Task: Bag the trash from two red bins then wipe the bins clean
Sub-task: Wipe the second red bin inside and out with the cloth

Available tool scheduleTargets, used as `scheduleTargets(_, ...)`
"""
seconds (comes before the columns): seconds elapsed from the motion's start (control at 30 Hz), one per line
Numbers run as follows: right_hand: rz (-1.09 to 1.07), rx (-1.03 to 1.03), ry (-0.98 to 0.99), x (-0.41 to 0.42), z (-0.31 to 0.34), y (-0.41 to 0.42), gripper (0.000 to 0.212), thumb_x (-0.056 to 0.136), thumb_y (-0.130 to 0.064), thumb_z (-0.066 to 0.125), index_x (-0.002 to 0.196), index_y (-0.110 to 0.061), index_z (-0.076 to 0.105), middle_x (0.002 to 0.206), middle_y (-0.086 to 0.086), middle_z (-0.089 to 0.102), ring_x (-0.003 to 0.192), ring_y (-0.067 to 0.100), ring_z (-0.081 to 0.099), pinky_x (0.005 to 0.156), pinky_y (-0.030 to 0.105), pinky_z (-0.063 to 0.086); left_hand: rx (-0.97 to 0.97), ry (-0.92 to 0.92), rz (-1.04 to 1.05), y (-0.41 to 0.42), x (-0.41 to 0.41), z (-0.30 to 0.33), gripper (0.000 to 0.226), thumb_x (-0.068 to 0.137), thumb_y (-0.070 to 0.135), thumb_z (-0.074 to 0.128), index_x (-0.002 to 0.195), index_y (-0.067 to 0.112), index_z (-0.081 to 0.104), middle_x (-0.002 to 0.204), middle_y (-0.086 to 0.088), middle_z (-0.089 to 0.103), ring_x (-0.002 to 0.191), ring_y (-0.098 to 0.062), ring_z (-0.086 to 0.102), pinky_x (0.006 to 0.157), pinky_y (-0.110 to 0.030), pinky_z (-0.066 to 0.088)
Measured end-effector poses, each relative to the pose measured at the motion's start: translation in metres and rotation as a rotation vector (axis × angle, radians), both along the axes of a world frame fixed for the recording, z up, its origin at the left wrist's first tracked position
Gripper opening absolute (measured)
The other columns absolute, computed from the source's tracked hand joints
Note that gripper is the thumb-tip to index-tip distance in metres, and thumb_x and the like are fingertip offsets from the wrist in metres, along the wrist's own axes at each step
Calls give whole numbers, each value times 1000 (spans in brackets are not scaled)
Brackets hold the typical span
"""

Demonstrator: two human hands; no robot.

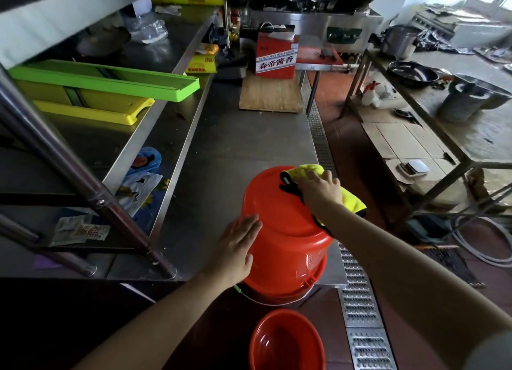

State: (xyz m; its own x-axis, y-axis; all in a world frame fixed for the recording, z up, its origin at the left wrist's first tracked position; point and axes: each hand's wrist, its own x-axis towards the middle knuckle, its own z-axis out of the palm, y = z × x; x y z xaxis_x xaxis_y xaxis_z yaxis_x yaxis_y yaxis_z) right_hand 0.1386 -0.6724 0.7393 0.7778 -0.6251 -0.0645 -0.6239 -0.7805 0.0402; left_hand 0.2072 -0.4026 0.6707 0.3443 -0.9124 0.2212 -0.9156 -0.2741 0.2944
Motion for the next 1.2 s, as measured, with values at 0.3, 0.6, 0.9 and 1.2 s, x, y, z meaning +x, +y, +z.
scheduleTargets(0.3, 124, 28, 46, -84, 1, 31, 38, 101, -51, 40, 138, -55, 47, 149, -5, 45, 125, 32, 38, 100, 44, 36, 111, 22, -22, -2, 0, -2, 81, 95, 25, 49, 156, 23, -4, 163, 6, -7, 149, -10, -7, 122, -41, 6)
scheduleTargets(0.6, 366, 98, 27, -47, -2, 71, 39, 104, -43, 41, 141, -52, 47, 152, -7, 40, 130, 33, 32, 105, 47, 39, 48, 132, 43, 4, -4, -5, 82, 96, 26, 45, 153, 38, -12, 161, 16, -12, 149, -16, -7, 120, -38, 10)
scheduleTargets(0.9, 374, 106, -109, 46, 9, 63, 40, 102, -46, 37, 140, -48, 51, 146, -5, 45, 124, 34, 35, 103, 45, 36, -64, 135, -2, 5, -13, -10, 72, 87, 22, 36, 157, 20, 16, 164, 5, 10, 149, -14, 14, 118, -44, 27)
scheduleTargets(1.2, 194, 97, -13, 72, 7, 3, 39, 105, -39, 36, 140, -51, 49, 146, -8, 47, 132, 28, 33, 106, 41, 34, -43, 88, 47, 1, -11, -1, 71, 84, 13, 41, 153, 10, 27, 162, -2, 18, 148, -17, 20, 116, -42, 32)
